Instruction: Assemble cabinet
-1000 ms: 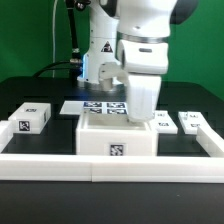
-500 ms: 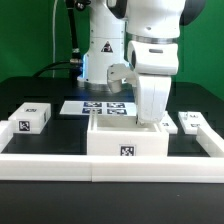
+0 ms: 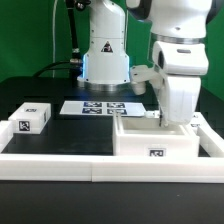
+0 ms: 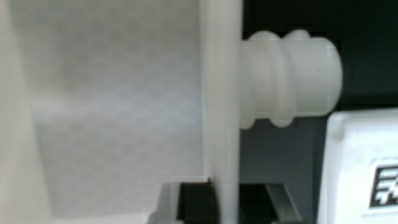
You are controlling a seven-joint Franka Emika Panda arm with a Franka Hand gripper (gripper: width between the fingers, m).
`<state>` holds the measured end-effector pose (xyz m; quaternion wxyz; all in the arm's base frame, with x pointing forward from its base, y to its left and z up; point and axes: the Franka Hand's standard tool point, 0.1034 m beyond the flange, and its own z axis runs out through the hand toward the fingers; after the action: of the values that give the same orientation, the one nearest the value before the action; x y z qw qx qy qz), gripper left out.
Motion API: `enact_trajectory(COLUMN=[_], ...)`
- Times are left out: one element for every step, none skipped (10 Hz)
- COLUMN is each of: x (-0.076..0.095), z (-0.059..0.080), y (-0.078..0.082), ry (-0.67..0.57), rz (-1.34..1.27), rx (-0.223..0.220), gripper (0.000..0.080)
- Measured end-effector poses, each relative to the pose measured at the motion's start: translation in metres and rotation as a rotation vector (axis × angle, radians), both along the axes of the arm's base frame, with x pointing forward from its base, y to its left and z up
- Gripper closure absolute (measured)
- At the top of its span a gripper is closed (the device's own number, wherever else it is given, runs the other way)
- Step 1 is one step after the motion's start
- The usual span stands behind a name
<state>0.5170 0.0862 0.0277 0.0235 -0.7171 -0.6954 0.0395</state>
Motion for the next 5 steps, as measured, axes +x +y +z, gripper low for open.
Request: enact_trajectory(x=[0.000, 0.001, 0.001, 0.000, 0.001], z=[-0.002, -0.002, -0.002, -0.002, -0.001], y=[0.009, 0.018, 0.022, 0.027, 0.032], ry=[-0.001, 0.002, 0.006, 0.013, 0.018], rz=[0.006, 0.009, 0.007, 0.000, 0.004], rx=[0.003, 0.004, 0.003, 0.001, 0.001], gripper=[0.0752, 0.0752, 0.0752, 0.0752, 0.0752])
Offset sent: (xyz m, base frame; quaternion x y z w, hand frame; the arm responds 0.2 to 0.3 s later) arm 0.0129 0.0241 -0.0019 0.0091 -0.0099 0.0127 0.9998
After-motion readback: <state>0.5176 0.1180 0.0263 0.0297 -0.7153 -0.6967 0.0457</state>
